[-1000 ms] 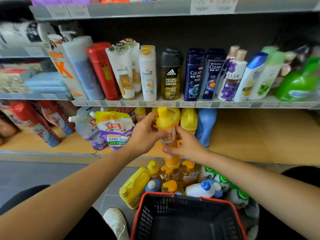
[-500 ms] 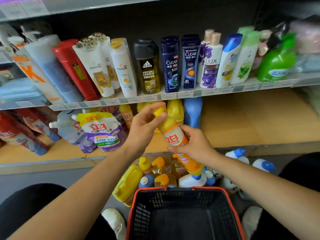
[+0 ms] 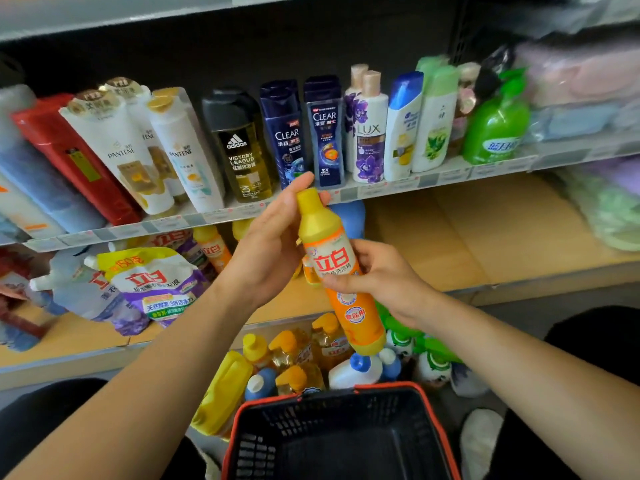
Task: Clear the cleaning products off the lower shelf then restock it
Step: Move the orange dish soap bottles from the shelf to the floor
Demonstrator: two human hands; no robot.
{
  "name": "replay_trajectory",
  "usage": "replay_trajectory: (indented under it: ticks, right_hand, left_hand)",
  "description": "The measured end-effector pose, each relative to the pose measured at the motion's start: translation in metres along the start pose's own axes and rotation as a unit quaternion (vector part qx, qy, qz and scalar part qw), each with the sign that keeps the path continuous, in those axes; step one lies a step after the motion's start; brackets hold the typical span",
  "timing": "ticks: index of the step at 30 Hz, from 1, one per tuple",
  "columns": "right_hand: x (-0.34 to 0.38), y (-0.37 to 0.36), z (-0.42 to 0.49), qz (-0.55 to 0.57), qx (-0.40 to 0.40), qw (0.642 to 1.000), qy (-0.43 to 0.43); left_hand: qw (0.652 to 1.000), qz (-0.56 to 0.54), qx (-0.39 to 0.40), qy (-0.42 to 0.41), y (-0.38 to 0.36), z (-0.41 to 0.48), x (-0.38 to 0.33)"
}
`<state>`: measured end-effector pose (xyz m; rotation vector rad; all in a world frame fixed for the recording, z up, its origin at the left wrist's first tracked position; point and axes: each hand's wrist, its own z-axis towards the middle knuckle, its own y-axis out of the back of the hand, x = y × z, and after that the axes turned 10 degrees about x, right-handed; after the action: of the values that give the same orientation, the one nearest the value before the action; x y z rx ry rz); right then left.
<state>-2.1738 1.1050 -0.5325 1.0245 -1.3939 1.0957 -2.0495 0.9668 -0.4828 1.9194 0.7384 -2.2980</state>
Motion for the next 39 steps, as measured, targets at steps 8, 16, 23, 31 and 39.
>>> replay_trajectory:
  ticks: [8,16,23,31,39]
  right_hand:
    - [0.013,0.015,-0.008,0.064,0.034,0.997,-0.014]
    - [0.014,0.015,-0.013,0.079,0.066,0.994,-0.043]
    - [0.013,0.013,-0.013,0.061,0.051,0.996,-0.038]
    - [0.007,0.01,-0.012,0.076,0.065,0.994,-0.047]
    - [0.013,0.014,-0.008,0.038,-0.04,0.998,0.01]
  left_hand:
    - [0.999,0.01,-0.047,-0.01,-0.012,0.008,0.003]
    - [0.994,0.082,-0.049,-0.055,-0.014,0.002,0.001]
    - [0.979,0.101,-0.144,-0.107,-0.012,-0.004,0.004]
    - [0.985,0.151,-0.063,-0.048,-0.001,-0.007,0.004]
    - [0.971,0.217,-0.066,0.077,0.007,-0.018,0.034]
